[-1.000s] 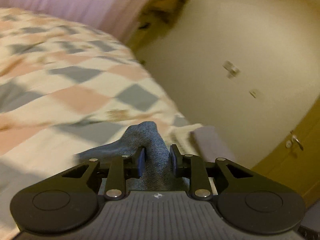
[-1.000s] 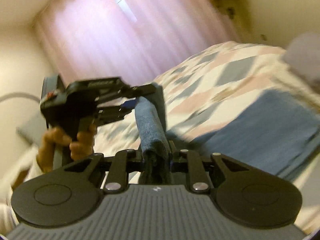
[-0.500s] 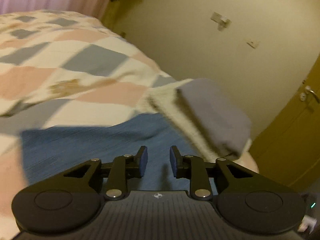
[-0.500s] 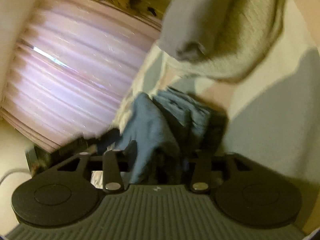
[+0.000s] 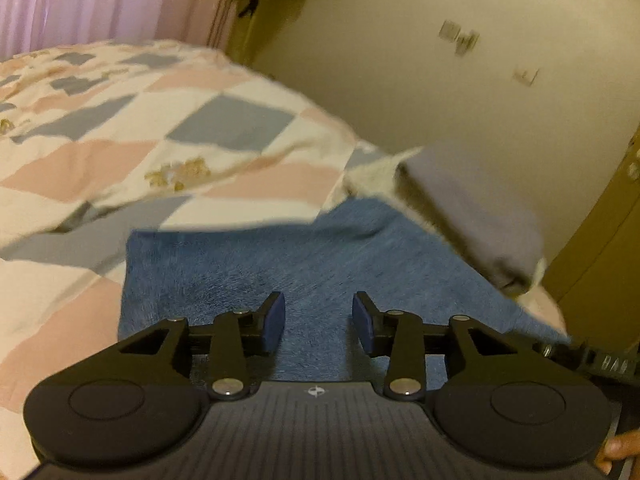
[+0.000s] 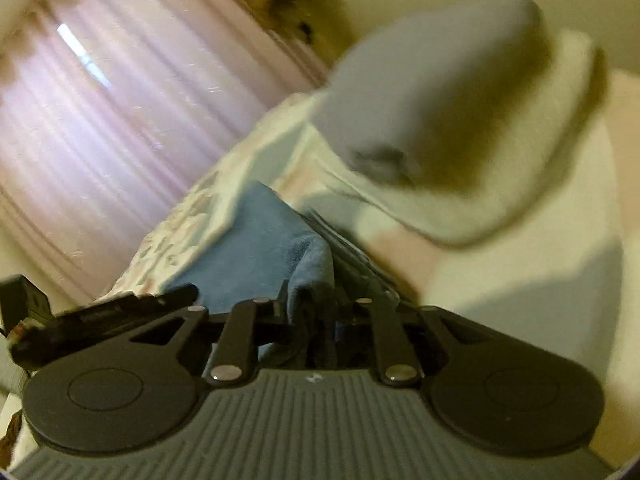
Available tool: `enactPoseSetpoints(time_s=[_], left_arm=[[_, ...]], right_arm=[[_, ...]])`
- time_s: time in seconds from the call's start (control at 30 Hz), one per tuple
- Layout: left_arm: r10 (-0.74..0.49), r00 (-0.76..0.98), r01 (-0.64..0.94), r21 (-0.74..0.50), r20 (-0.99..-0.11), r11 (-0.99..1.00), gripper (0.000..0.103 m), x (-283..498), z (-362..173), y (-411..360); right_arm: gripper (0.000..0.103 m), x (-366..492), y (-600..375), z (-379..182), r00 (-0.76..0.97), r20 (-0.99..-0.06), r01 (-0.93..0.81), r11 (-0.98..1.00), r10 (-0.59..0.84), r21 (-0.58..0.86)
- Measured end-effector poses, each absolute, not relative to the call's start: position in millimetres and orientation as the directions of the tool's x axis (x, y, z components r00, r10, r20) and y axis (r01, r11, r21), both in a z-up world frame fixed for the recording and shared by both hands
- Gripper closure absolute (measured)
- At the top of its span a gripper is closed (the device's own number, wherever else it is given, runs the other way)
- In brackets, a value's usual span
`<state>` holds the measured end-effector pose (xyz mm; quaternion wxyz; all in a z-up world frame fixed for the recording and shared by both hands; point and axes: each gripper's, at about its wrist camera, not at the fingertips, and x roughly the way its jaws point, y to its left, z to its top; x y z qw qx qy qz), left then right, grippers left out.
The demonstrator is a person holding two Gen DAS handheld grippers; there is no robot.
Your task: Fold clothes
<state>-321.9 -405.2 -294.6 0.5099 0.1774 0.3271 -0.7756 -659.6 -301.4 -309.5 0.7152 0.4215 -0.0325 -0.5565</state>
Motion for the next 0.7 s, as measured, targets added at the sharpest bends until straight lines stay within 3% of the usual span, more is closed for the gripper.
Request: enactPoseSetpoints(time_s=[0.2,0.4,0.5,0.53,0.57,0.6,0.67,0.7], left_arm=[[-0.706,-0.424,0.906,-0.257,-0.568,-0.337,0.065,-333.1,-279.2,-410.1],[-0.674,-0.505,0.860,-0.252,-0.539,-0.443,0.065,-363.3,-271.1,-439.0],[-0.640,-0.529,0.839,-0.229,-0.557,-0.494,0.067,-385.2,-275.4,-463.2],[-0.636,-0.520,0.840,-0.209,-0.570,-0.500,0.069,-391.9,-278.9,-471.2],[-0.638,-0.510,0.844,-0.190,-0.577,-0.502,0.070,-396.4,-282.9,-476.9],[-0.639,-0.503,0.844,-0.173,-0.582,-0.507,0.070,-400.0,-286.8,-481.6],[-0.636,-0.505,0.841,-0.165,-0.584,-0.516,0.070,-403.3,-292.0,-486.8],[-0.634,-0.515,0.836,-0.174,-0.577,-0.521,0.070,-402.6,-293.9,-487.8]], right_arm=[[0.090,-651.9,-288.3,-304.2,0.324,-0.356,0.785,0.039,-0.877,0.618],[0.090,-654.3,-290.7,-320.0,0.285,-0.402,0.763,-0.048,-0.870,0.645],[0.081,-651.5,-286.9,-313.5,0.259,-0.417,0.769,-0.075,-0.871,0.634],[0.077,-645.7,-291.4,-310.2,0.222,-0.431,0.792,-0.095,-0.875,0.602],[0.054,-637.3,-288.3,-301.0,0.138,-0.446,0.841,-0.133,-0.884,0.524],[0.040,-625.6,-283.4,-291.1,0.030,-0.448,0.894,-0.176,-0.894,0.411],[0.043,-600.1,-270.3,-274.7,-0.089,-0.379,0.956,-0.186,-0.921,0.228],[0.055,-586.9,-264.7,-269.0,-0.092,-0.339,0.975,-0.154,-0.936,0.158]])
